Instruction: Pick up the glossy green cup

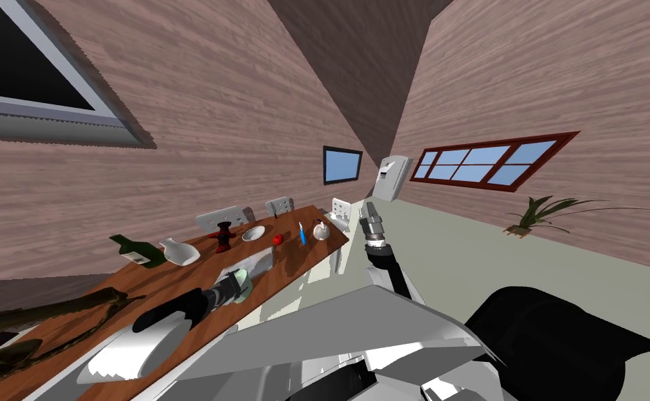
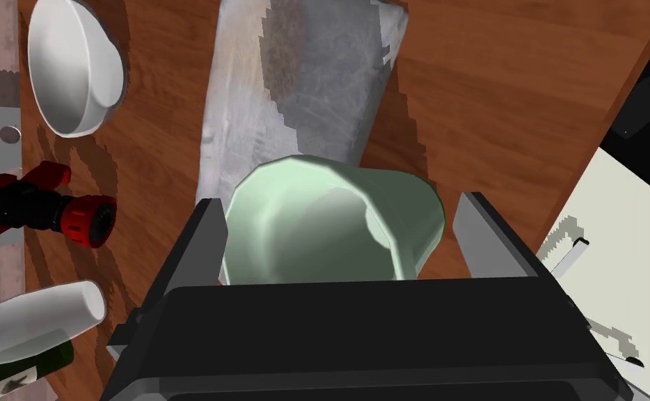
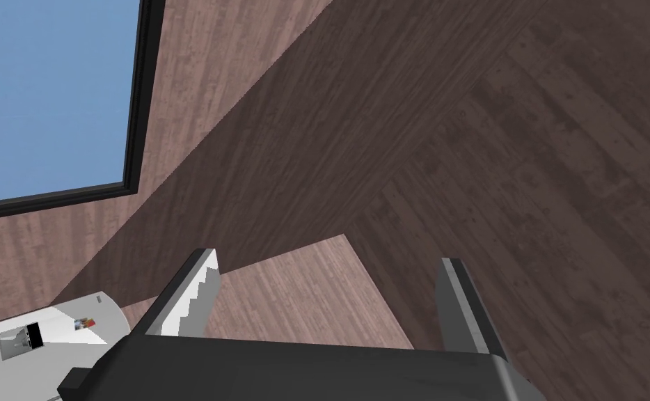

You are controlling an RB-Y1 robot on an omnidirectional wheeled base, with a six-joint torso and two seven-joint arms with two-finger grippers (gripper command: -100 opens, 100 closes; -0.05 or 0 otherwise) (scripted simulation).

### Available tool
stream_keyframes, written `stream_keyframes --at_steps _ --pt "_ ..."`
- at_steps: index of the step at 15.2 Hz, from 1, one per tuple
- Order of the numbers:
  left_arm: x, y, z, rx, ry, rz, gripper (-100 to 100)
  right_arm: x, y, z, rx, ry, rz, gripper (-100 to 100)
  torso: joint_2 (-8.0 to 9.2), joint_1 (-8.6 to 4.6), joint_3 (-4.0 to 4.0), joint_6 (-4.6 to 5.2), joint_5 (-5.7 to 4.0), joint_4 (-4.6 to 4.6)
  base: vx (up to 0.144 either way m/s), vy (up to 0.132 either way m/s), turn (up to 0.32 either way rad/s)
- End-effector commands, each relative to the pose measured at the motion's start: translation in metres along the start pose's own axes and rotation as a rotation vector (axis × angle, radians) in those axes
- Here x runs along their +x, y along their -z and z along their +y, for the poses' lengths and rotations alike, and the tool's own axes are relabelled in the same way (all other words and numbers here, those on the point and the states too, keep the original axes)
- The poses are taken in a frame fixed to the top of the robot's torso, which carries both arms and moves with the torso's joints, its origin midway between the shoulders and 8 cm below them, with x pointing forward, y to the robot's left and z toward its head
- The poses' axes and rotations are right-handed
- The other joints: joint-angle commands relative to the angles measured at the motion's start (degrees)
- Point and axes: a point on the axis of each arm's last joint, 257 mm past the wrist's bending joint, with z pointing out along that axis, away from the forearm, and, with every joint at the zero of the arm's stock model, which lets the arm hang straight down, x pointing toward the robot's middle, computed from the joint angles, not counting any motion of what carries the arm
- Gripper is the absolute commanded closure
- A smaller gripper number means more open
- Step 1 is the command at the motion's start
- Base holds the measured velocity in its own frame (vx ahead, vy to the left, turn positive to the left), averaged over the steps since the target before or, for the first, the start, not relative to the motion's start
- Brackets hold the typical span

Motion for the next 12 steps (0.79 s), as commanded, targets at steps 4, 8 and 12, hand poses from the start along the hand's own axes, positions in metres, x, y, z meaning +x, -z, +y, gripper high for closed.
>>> stream_keyframes --at_steps 4,8,12 --pt "-0.027 0.003 0.009 -0.076 0.069 -0.08 -100 0.0 0.0 0.0 0.0 0.0 0.0 0 0.0 -0.02 0.0 0.01 -0.01 0.0 0.001 -0.018 -0.062" --pt "-0.053 0.01 0.016 -0.146 0.142 -0.167 -100 0.0 0.0 0.0 0.0 0.0 0.0 0 0.0 -0.03 0.0 0.0 -0.01 0.0 0.001 -0.021 -0.065" --pt "-0.071 0.017 0.02 -0.191 0.194 -0.232 -100 0.0 0.0 0.0 0.0 0.0 0.0 0 0.0 -0.01 0.0 0.0 -0.01 0.0 0.001 -0.016 -0.054"
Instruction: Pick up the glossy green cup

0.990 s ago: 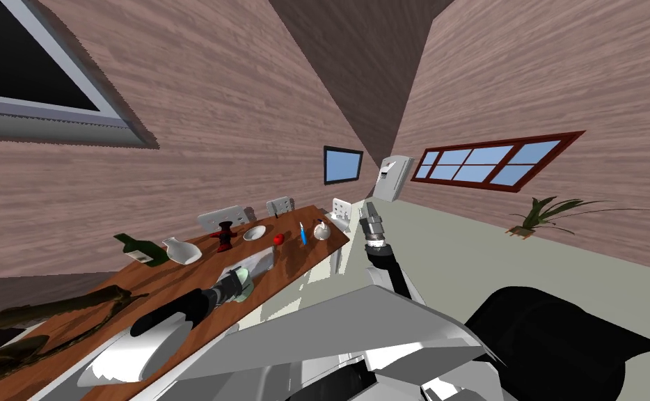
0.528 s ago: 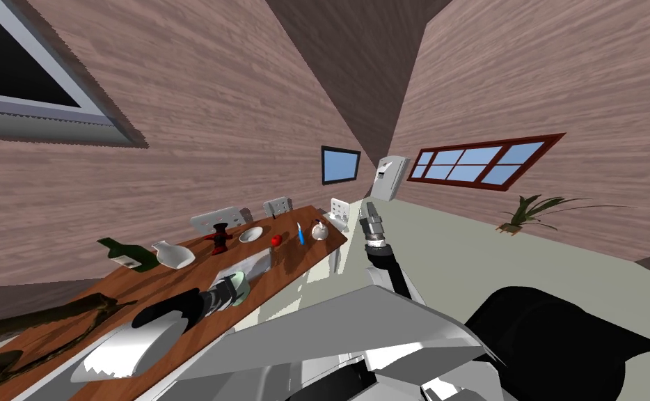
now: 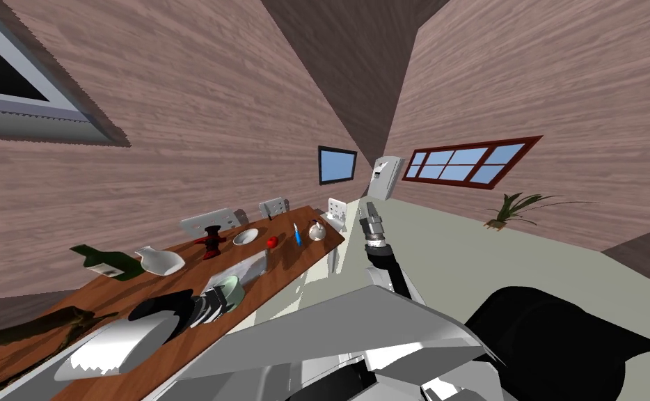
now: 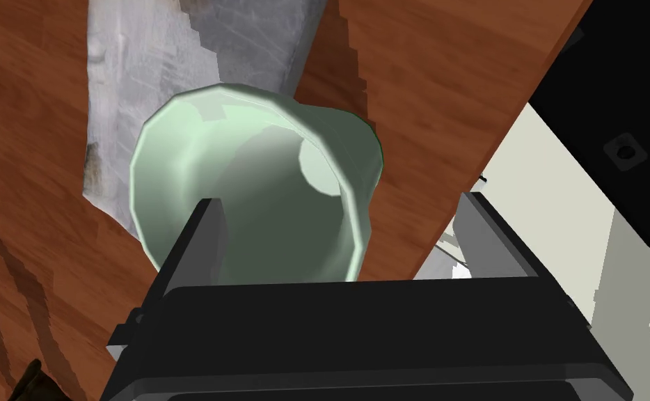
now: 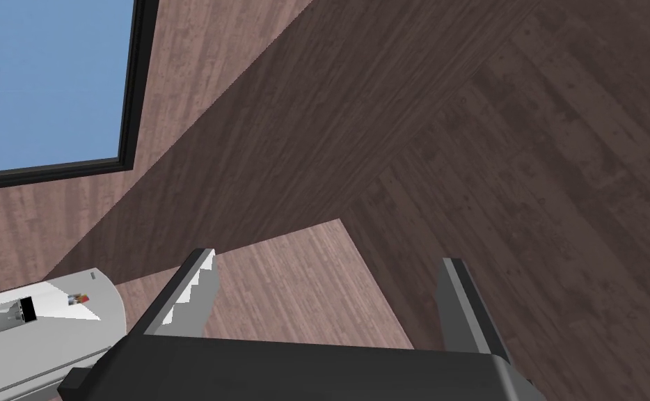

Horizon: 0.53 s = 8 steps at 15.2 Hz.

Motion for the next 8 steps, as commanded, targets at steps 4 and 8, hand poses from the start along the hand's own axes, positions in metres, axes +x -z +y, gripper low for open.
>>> stream_keyframes --at_steps 4,8 --pt "-0.018 -0.006 0.004 -0.025 0.04 -0.041 -100 0.0 0.0 0.0 0.0 0.0 0.0 0 0.0 0.02 0.0 -0.02 0.01 0.0 0.005 -0.01 -0.037" --pt "-0.021 -0.011 0.006 -0.024 0.046 -0.044 -100 0.0 0.0 0.0 0.0 0.0 0.0 0 -0.09 0.11 -0.05 -0.01 0.04 -0.02 0.021 0.008 -0.046"
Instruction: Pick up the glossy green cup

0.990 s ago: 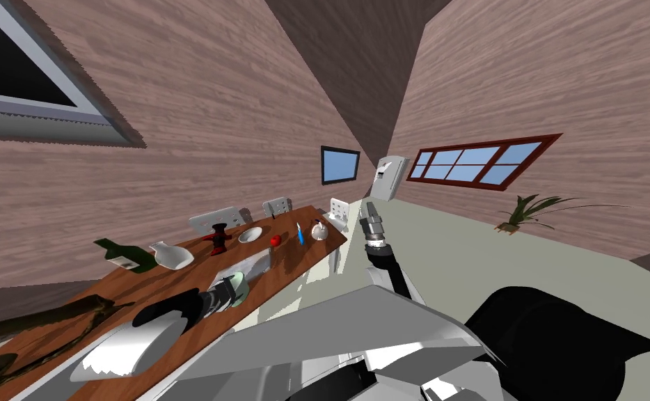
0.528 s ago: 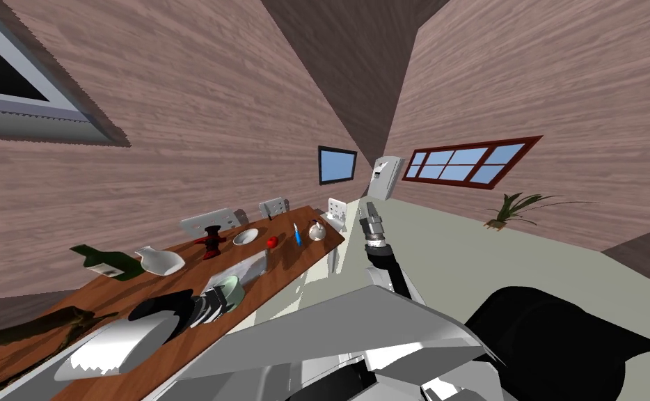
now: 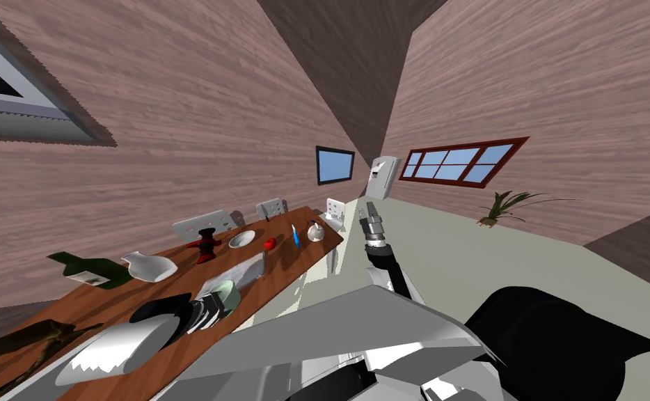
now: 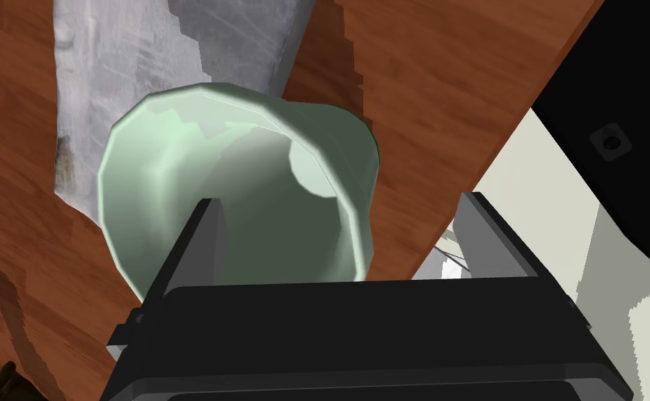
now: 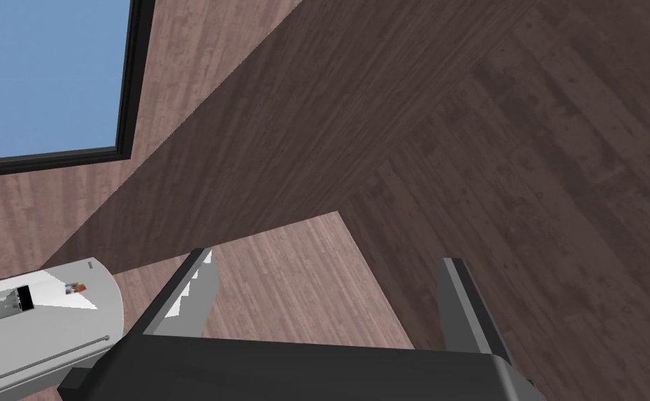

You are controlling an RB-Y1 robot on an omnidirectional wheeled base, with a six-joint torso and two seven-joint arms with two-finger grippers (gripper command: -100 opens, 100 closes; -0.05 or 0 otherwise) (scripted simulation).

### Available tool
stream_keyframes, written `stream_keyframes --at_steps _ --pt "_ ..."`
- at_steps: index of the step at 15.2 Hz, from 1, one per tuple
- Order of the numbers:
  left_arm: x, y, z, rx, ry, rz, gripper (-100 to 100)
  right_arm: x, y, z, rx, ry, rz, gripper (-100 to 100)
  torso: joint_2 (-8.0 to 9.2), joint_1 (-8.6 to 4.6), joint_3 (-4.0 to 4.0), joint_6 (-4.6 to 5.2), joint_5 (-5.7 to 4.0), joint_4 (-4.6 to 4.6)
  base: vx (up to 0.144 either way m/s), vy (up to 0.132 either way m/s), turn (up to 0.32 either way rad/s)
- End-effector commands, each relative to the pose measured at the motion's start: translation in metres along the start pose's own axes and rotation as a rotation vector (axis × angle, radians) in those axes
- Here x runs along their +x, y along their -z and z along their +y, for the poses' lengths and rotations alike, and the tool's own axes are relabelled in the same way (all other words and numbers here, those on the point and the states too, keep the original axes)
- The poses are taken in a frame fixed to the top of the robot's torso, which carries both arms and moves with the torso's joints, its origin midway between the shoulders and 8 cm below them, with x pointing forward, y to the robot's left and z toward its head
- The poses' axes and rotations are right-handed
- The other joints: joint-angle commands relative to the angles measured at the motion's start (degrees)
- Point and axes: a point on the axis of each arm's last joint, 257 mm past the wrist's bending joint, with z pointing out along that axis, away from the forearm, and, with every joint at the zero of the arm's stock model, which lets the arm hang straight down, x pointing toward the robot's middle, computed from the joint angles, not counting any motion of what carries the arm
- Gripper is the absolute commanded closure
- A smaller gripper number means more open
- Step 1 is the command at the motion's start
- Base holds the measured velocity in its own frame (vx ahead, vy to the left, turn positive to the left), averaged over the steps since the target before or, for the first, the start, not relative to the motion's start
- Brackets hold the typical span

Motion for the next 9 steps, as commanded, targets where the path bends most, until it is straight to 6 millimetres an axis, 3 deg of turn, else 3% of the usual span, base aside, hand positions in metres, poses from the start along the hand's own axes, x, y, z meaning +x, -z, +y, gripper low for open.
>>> stream_keyframes --at_steps 1,9 --pt "0.0 0.0 0.0 0.0 0.0 0.0 100 0.0 0.0 0.0 0.0 0.0 0.0 0 0.0 0.0 0.0 0.0 0.0 0.0 0.0 0.0 0.0" --pt "0.007 0.011 -0.004 0.0 -0.01 0.004 100 0.0 0.0 0.0 0.0 0.0 0.0 0 0.11 -0.01 0.05 0.05 0.02 0.0 -0.009 -0.003 0.027"
